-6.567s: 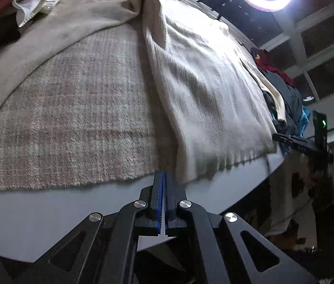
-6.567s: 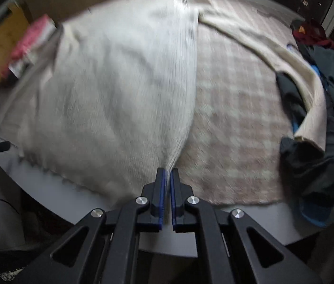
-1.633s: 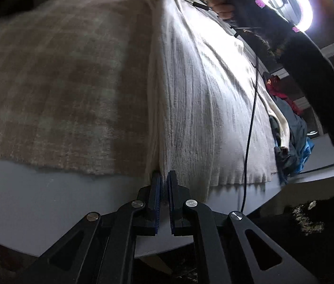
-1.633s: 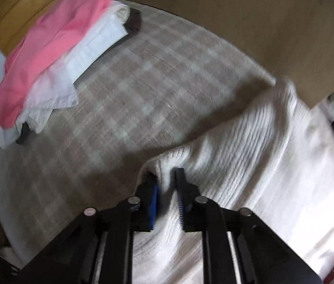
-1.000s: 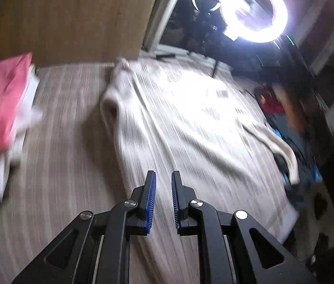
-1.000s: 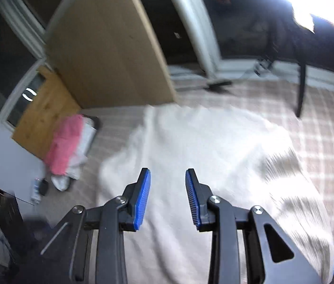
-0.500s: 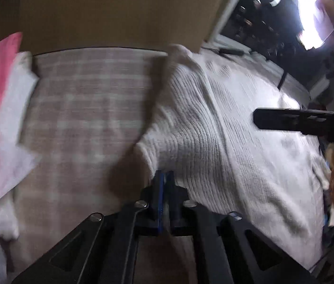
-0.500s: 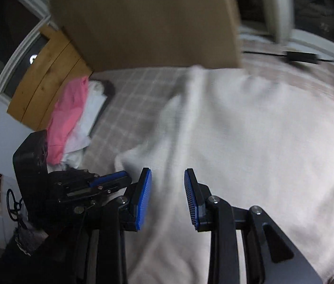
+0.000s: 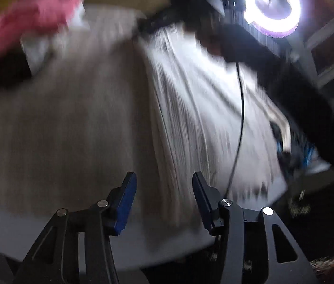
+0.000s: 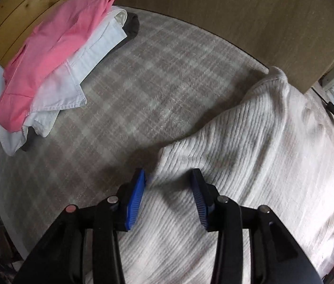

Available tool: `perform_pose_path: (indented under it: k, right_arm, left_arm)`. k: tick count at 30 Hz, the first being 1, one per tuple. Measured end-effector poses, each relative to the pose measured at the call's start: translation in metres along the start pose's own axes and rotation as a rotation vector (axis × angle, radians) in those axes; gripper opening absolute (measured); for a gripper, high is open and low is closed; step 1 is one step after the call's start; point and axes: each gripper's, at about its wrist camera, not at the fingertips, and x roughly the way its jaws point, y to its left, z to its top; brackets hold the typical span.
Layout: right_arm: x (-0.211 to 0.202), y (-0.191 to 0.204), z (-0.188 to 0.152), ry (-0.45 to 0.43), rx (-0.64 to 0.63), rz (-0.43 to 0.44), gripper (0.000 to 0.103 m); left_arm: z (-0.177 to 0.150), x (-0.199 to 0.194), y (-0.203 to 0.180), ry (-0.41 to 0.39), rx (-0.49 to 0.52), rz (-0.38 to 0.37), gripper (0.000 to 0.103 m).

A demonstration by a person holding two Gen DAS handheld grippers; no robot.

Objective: Fold clothes

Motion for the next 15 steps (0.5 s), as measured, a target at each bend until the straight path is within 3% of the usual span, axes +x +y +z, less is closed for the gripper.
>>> perform_pose_path:
  k: [7,15]
  right_arm:
    - [-0.019,-0.024,-0.002,-0.008,0.083,-0.015,0.041]
    - [-0.001,-0.006,0.012,0.038,0.051,-0.090,0.041]
  left_arm:
    - [-0.023,0.031,-0.016,0.006,0.020,0.028,0.045]
    - [-0.025,0.036,-0.019,-0.022,0.017,0.002,0.043]
